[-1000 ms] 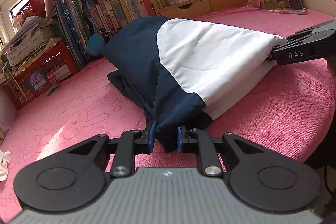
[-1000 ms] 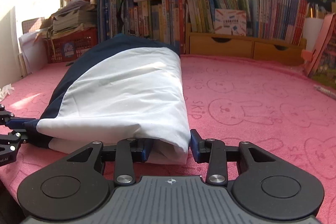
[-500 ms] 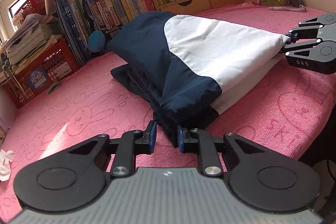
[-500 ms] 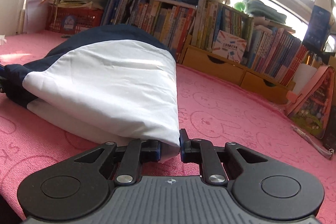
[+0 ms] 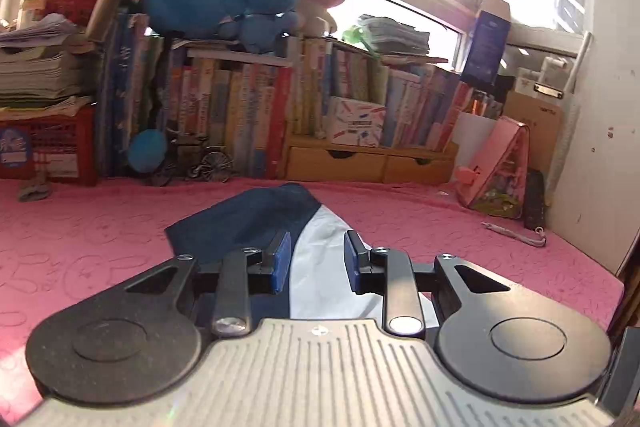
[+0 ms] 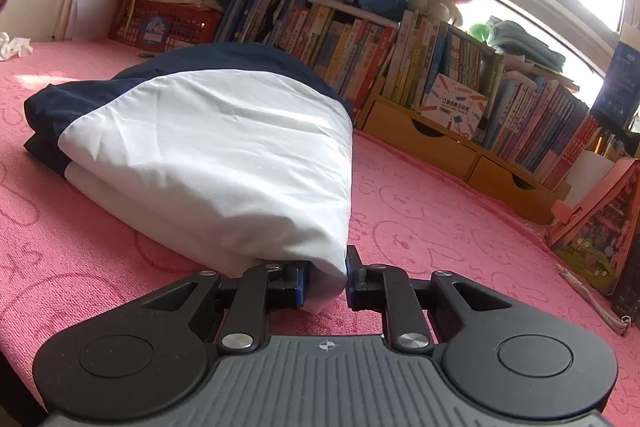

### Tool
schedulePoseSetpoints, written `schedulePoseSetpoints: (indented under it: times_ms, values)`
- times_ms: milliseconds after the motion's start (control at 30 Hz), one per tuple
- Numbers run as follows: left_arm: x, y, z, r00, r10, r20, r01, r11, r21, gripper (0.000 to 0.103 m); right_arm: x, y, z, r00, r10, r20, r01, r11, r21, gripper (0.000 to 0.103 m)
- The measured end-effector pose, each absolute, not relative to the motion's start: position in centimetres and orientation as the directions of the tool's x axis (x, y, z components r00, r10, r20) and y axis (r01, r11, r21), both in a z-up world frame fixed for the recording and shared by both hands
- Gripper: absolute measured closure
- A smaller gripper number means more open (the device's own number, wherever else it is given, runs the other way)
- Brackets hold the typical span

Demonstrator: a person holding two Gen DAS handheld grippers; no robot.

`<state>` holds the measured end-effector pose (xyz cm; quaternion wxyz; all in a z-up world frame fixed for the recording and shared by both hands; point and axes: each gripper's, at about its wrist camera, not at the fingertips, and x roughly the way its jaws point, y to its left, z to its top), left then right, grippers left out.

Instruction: Fold clothes

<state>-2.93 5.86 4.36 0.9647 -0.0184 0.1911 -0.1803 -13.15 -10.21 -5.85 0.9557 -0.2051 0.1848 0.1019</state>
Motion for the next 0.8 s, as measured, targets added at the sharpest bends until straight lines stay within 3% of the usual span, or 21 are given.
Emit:
schedulePoseSetpoints:
  times_ms: [133, 267, 333, 467, 600, 700, 800]
  values:
    - [1.1, 1.4, -0.2, 0.891, -0.12, -0.437, 0.223, 0.956, 0.192, 0.074, -13.2, -10.1, -5.9, 0.909, 0.125, -0.399, -0.282, 0.887, -0.365, 0.079]
    - [0.7, 3.4, -3.1, 0.915, 0.08, -0.395, 0.083, 0.921, 0.38, 0.07, -13.5, -10.9, -5.3, 0.894, 0.176, -0.413, -0.334, 0.875, -0.35, 0.08]
    - [0.2, 4.4, -4.0, 0.912, 0.161, -0.377, 0.034, 0.886, 0.462, 0.07, -13.3, -12.6, -4.3, 0.846, 0.263, -0.465, -0.406, 0.882, -0.239, 0.077]
    - [0.0, 6.5, -4.4, 0.887, 0.146, -0.439, 0.035, 0.925, 0.379, 0.072, -12.7, -17.2, -2.1, 0.674, 0.501, -0.544, -0.545, 0.833, 0.092, 0.066]
    - [0.3, 7.2, -4.4, 0.876, 0.123, -0.466, 0.05, 0.939, 0.341, 0.072, -11.3, -21.1, 0.5, 0.612, 0.636, -0.469, -0.568, 0.767, 0.3, 0.048]
    - [0.8, 8.4, -4.1, 0.861, 0.08, -0.502, 0.063, 0.963, 0.262, 0.072, -7.4, -21.8, 2.4, 0.665, 0.619, -0.418, -0.541, 0.785, 0.302, 0.046]
    - [1.1, 10.1, -3.2, 0.847, 0.064, -0.528, 0.042, 0.981, 0.187, 0.071, -2.4, -18.2, 3.1, 0.704, 0.551, -0.448, -0.572, 0.814, 0.103, 0.047]
